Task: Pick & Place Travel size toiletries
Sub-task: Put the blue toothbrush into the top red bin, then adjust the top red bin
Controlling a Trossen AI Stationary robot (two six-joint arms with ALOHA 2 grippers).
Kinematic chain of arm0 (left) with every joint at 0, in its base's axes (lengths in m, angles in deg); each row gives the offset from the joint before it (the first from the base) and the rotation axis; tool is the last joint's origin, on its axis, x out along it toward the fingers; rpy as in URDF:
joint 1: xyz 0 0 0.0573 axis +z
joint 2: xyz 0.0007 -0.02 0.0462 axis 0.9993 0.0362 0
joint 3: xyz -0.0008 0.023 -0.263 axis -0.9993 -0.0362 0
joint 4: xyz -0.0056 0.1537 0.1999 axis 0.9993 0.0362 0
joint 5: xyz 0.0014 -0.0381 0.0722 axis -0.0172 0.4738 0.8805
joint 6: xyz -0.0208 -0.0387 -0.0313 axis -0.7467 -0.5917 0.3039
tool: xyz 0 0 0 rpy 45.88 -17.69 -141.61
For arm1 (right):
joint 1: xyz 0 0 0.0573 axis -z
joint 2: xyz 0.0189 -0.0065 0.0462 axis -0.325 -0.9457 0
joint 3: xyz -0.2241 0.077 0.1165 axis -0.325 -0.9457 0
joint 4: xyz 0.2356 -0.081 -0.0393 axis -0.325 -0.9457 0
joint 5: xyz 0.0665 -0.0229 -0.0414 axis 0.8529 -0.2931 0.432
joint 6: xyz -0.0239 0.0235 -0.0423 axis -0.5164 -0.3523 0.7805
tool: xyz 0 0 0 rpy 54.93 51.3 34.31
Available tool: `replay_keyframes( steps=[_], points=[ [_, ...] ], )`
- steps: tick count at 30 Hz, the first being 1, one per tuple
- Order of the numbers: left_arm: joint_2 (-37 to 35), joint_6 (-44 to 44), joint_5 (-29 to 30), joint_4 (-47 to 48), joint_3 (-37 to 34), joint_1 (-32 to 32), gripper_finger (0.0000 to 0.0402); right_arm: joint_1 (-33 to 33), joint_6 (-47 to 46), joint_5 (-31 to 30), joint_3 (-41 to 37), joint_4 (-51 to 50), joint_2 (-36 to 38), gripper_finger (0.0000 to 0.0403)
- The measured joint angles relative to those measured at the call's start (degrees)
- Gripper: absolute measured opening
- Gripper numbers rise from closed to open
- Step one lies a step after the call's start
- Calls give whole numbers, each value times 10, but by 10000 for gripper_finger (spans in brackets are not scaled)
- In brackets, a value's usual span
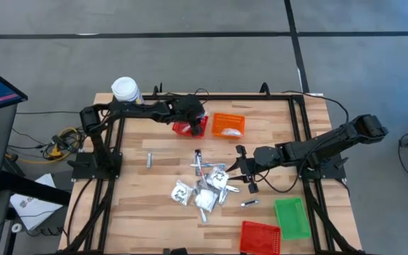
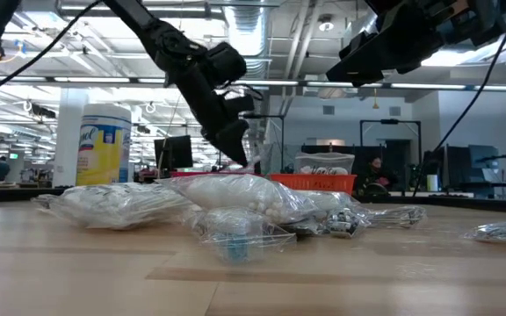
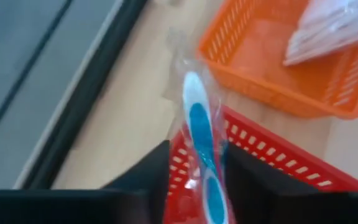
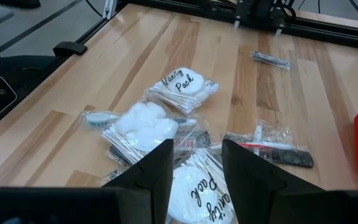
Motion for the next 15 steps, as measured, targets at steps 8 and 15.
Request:
replay_keyframes(
  steps=[8,15],
  points=[
    [-83,-17,33,7,0,-27,247,0,0,0,0,0,0,130],
    [-137,-80,6,12,-33,-81,184,0,-1,0,0,-1,0,130]
  ],
)
